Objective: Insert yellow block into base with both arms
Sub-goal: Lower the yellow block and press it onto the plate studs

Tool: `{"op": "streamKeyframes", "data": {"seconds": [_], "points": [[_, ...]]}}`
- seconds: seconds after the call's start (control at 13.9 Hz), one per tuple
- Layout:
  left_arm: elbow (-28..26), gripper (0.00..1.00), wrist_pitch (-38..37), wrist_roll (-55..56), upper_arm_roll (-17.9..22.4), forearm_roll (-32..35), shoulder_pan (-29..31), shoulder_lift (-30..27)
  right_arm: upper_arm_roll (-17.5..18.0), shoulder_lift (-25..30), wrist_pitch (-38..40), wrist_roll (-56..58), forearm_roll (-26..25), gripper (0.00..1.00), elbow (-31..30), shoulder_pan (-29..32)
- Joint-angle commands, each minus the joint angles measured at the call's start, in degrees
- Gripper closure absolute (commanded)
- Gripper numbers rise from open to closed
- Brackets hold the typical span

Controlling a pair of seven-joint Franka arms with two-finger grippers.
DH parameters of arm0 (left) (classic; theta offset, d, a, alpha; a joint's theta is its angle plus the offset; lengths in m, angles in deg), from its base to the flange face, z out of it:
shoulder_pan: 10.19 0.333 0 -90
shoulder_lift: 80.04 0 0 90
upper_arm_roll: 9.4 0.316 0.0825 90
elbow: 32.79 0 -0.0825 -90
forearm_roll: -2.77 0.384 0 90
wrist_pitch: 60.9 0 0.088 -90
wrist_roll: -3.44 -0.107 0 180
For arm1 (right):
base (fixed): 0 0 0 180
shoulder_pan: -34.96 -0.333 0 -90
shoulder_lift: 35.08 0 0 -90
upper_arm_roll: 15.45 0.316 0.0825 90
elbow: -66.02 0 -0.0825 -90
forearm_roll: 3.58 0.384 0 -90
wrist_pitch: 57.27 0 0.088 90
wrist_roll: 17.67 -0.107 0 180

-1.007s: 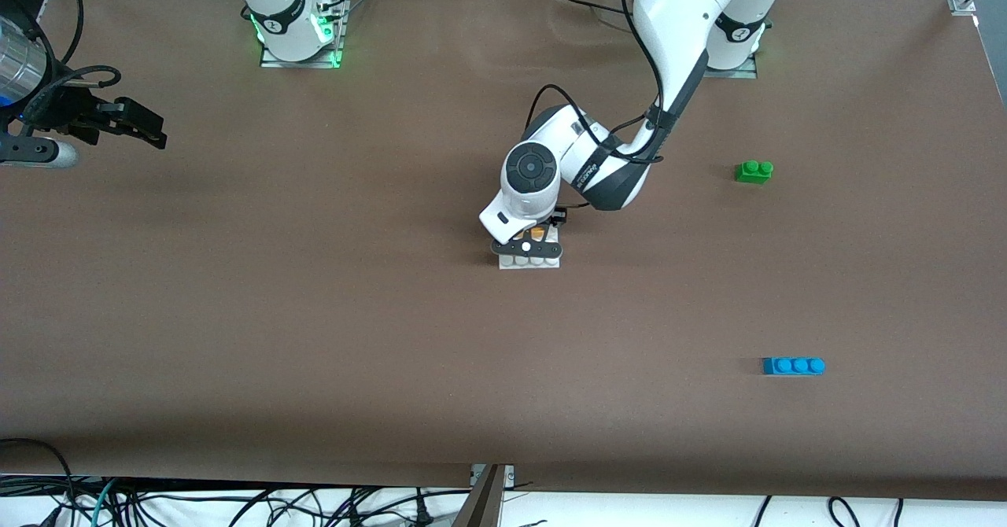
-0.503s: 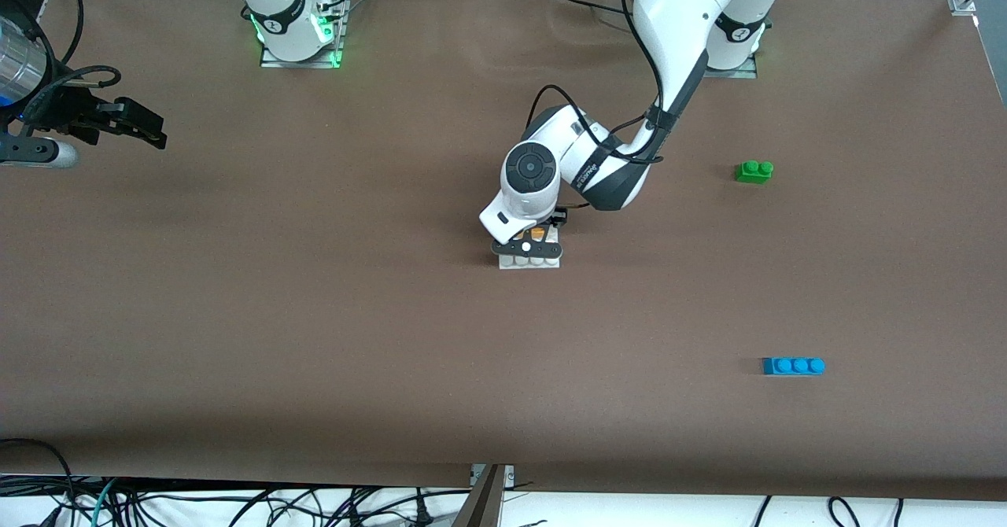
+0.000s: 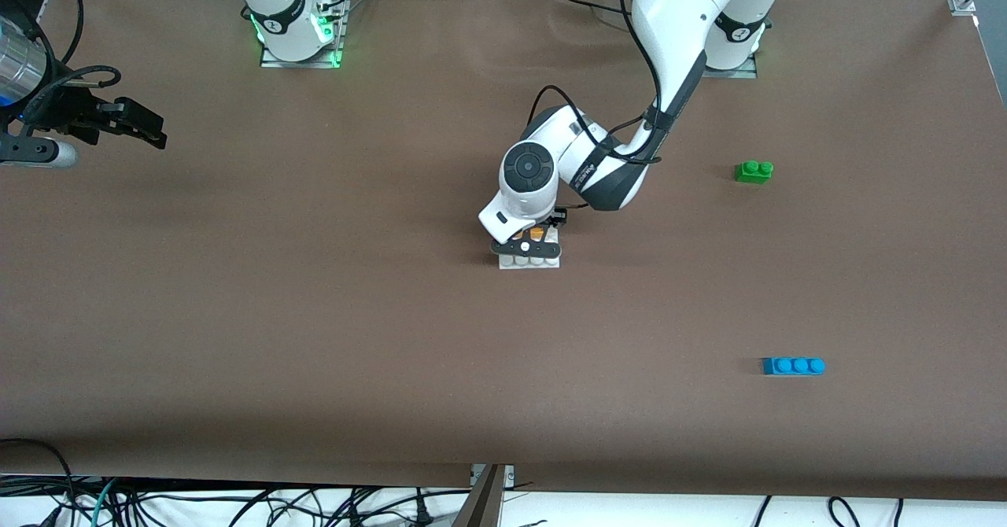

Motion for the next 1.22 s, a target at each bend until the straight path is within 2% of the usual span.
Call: {"op": "streamKeyframes", "data": {"seconds": [0.0, 0.5, 0.58, 0.65, 0.72, 1.08, 1.15], "points": [[1.1, 0.68, 0.2, 0.6, 0.8, 2.1, -0.7, 1.3, 0.2, -0.3, 1.2, 1.2, 0.0, 0.01, 1.2, 0.5], [1.2, 0.64, 0.2, 0.6, 0.7, 2.0, -0.7, 1.8, 0.2, -0.3, 1.3, 1.2, 0.0, 0.01, 1.2, 0.5], [1.2, 0.56, 0.2, 0.6, 0.7, 2.0, -0.6, 1.8, 0.2, -0.3, 1.3, 1.2, 0.0, 0.01, 1.1, 0.5], [1.2, 0.30, 0.2, 0.6, 0.7, 2.0, -0.7, 1.8, 0.2, -0.3, 1.3, 1.2, 0.0, 0.01, 1.2, 0.5], [1.3, 0.00, 0.2, 0.7, 0.7, 1.9, -0.7, 1.8, 0.2, -0.3, 1.3, 1.2, 0.0, 0.01, 1.1, 0.5], [1.9, 0.00, -0.2, 0.8, 0.6, 1.1, -0.3, 0.9, 0.2, -0.3, 1.3, 1.1, 0.0, 0.01, 1.1, 0.5], [1.9, 0.00, -0.7, 0.8, 0.7, 1.1, 0.0, -1.0, 0.2, -0.3, 1.3, 1.2, 0.0, 0.01, 1.1, 0.5]]}}
